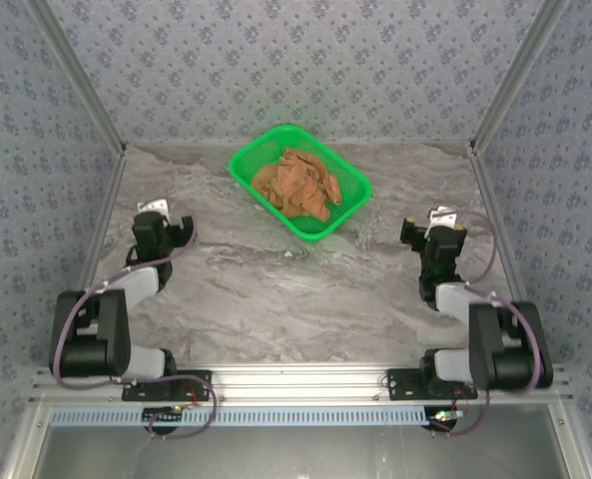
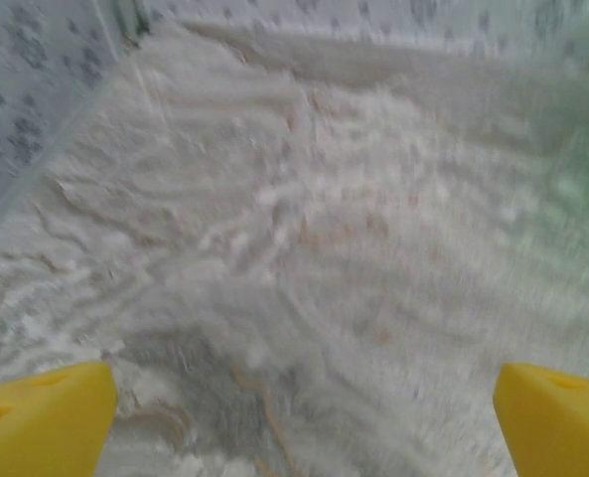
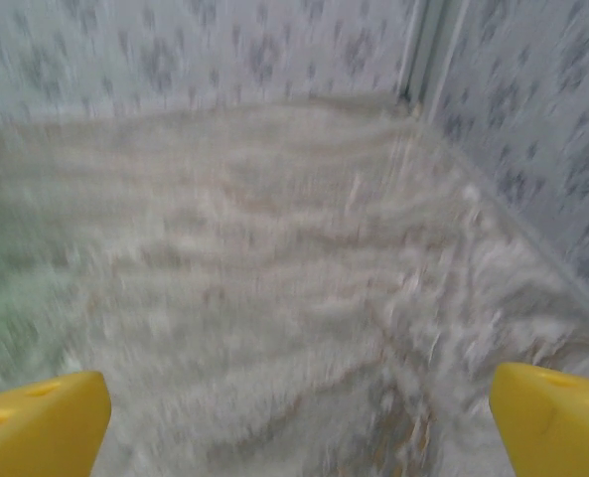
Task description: Fold the inside-out t-shirt
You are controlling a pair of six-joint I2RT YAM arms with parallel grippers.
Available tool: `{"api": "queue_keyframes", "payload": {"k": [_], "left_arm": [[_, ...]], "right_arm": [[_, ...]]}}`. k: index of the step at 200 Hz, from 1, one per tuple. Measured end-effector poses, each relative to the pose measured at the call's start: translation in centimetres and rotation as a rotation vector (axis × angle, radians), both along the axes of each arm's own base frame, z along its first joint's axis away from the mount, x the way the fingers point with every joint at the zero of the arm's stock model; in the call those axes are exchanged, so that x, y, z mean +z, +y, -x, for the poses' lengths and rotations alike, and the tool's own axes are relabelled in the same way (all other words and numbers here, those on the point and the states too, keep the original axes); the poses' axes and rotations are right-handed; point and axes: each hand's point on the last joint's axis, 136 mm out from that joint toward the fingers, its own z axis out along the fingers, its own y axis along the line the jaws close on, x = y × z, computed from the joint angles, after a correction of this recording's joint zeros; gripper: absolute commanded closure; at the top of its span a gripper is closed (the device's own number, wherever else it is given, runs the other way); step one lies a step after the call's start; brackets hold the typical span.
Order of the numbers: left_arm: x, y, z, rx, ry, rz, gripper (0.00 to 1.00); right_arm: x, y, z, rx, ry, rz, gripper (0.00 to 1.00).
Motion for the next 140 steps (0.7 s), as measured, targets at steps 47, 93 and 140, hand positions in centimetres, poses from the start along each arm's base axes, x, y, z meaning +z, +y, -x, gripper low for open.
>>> {"api": "queue_keyframes", "payload": {"k": [47, 93, 140], "left_arm": [[5.1, -7.4, -0.1, -0.128, -0.049, 0.234, 0.1], [3.1, -14.7, 0.8, -0.271, 0.11, 0.316, 0.09], [1.3, -14.7, 1.4, -0.252, 0.187, 0.318, 0.09]], "right_arm": [[9.5, 9.1, -2.2, 0.221, -0.048, -0.107, 0.0], [5.7, 26.4, -5.3, 0.627, 0.294, -0.033, 0.0], [-3.6, 32.0, -9.9, 0.638, 0.568, 0.048, 0.0]]}}
